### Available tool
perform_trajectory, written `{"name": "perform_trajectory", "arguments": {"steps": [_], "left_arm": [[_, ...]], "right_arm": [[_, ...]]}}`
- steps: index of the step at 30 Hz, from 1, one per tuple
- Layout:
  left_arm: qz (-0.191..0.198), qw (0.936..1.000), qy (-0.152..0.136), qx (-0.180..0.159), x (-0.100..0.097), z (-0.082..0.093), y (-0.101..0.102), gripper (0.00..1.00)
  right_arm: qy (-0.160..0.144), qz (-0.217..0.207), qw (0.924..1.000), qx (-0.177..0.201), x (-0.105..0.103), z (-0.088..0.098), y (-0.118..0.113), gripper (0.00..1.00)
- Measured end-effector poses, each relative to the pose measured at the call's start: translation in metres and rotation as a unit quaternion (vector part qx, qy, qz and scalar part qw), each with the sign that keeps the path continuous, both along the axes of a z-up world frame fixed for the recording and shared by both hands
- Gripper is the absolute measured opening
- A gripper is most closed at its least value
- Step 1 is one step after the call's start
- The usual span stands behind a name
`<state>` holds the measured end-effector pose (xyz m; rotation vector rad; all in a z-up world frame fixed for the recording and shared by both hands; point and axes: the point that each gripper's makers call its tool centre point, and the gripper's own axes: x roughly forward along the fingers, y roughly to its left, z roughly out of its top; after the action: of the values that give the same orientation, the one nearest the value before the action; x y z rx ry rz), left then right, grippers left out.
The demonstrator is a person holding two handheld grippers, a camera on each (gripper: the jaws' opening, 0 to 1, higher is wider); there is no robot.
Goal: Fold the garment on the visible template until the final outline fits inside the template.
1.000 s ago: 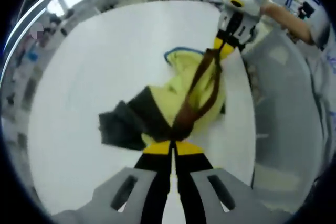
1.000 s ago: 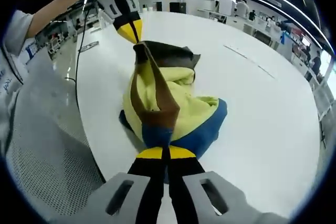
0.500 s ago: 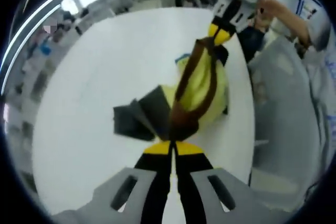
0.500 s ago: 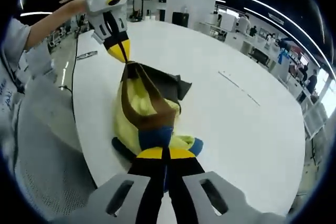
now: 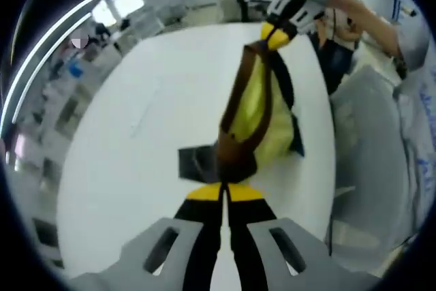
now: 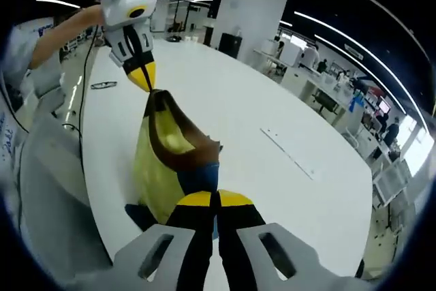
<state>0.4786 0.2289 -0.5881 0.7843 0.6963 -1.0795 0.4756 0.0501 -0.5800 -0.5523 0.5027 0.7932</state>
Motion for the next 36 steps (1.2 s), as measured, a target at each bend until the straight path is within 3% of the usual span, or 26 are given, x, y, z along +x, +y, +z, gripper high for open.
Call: {"name": "perform_trajectory", "arguments": {"steps": [4,6,11,13,19,23,31,36], "left_arm": [[0.005,0.9999,-0.011,-0.006,0.003,0.017,0.001,0.00],[0.003,0.9995,-0.030,0.000,0.005,0.027,0.002,0.00],[0.003,0.9998,-0.020,0.003,-0.001,0.039,0.004,0.00],[0.003,0.9995,-0.030,0.007,0.004,0.046,0.007,0.00],[0.008,0.9995,-0.031,-0.001,0.007,0.077,0.011,0.00],[0.004,0.9991,-0.039,0.014,0.007,0.094,0.014,0.00],[-0.011,0.9977,-0.053,0.040,0.001,0.129,0.021,0.00],[-0.013,0.9958,-0.072,0.055,-0.002,0.159,0.026,0.00]], "right_arm": [[-0.010,0.002,0.9999,0.005,0.013,0.020,-0.002,0.01],[-0.014,0.006,0.9999,0.004,0.013,0.029,0.000,0.01],[-0.024,0.021,0.9994,-0.013,0.014,0.048,0.003,0.01],[-0.034,0.026,0.9989,-0.020,0.022,0.058,0.001,0.01],[-0.064,0.032,0.9971,-0.028,0.026,0.089,0.002,0.01],[-0.067,0.046,0.9964,-0.026,0.023,0.110,0.006,0.01],[-0.064,0.090,0.9915,-0.070,0.012,0.146,0.015,0.01],[-0.072,0.110,0.9884,-0.076,0.004,0.179,0.021,0.01]]}}
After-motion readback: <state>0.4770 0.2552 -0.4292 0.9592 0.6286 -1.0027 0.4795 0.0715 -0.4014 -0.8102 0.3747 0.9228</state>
